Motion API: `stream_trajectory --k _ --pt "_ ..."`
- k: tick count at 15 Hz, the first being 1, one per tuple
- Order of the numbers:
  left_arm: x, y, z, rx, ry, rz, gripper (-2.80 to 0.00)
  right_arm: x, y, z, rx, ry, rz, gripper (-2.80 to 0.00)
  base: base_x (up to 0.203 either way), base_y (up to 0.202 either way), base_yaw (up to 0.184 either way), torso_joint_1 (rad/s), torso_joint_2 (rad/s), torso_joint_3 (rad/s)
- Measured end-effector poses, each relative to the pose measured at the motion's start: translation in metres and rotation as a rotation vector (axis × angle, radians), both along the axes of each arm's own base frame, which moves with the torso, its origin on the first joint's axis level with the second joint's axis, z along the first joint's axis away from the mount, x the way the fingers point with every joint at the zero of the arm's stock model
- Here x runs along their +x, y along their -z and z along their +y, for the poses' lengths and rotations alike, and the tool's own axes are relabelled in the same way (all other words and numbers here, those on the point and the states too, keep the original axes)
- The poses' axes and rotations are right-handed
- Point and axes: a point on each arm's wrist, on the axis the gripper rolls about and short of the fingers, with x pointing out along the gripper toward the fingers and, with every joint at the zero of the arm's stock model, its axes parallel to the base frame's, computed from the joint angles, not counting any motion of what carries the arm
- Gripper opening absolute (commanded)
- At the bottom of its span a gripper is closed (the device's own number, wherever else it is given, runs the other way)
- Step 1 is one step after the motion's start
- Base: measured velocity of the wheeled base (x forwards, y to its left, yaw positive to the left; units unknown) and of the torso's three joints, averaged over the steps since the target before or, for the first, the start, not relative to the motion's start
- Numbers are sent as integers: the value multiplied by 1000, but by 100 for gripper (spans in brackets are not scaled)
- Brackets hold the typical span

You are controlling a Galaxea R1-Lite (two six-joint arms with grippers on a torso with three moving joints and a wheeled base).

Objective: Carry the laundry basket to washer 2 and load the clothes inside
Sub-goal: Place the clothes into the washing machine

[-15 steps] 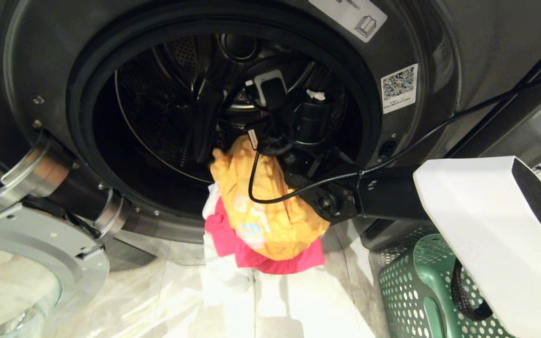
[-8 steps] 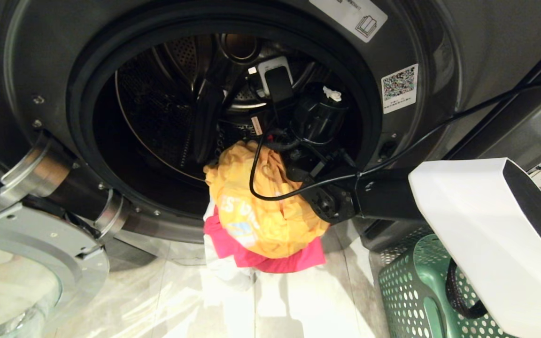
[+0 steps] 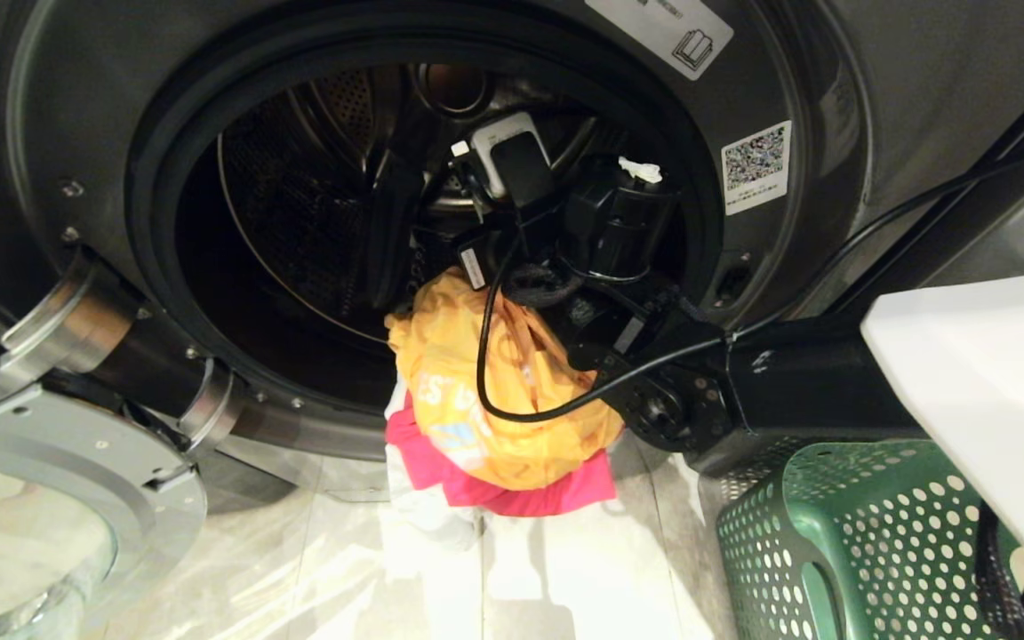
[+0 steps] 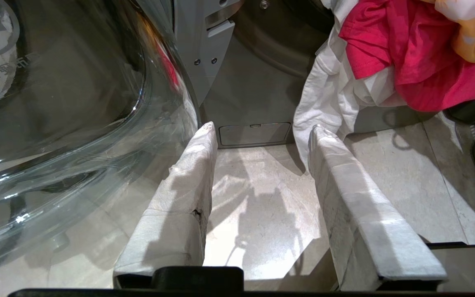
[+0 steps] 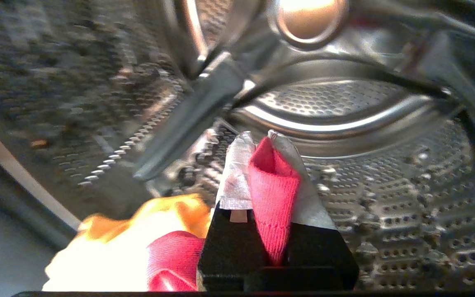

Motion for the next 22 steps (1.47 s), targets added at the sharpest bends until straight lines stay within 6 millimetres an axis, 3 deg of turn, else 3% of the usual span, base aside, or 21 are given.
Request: stream_trajectory --k 4,7,9,13,16,20,22 --pt "0 0 0 1 0 -1 -280 -38 -11 4 -3 -73 3 -280 0 0 0 0 0 0" --pt "0 0 0 0 1 0 -280 -56 0 -1 -28 -96 24 -280 0 0 0 0 0 0" --pt "0 0 0 0 0 0 -280 -58 9 -6 -48 -83 36 -280 0 0 0 0 0 0" --pt "0 0 0 0 0 0 -280 -42 20 -15 -66 -19 62 -280 0 0 0 0 0 0" --pt "0 0 0 -1 0 0 -280 -19 30 -21 -71 30 76 -280 0 0 0 0 0 0" --pt "0 0 0 -1 0 0 -280 14 31 -25 -51 81 74 -280 0 0 0 0 0 0" --pt "0 0 0 0 0 0 -280 17 29 -25 -47 82 81 -280 0 0 0 0 0 0"
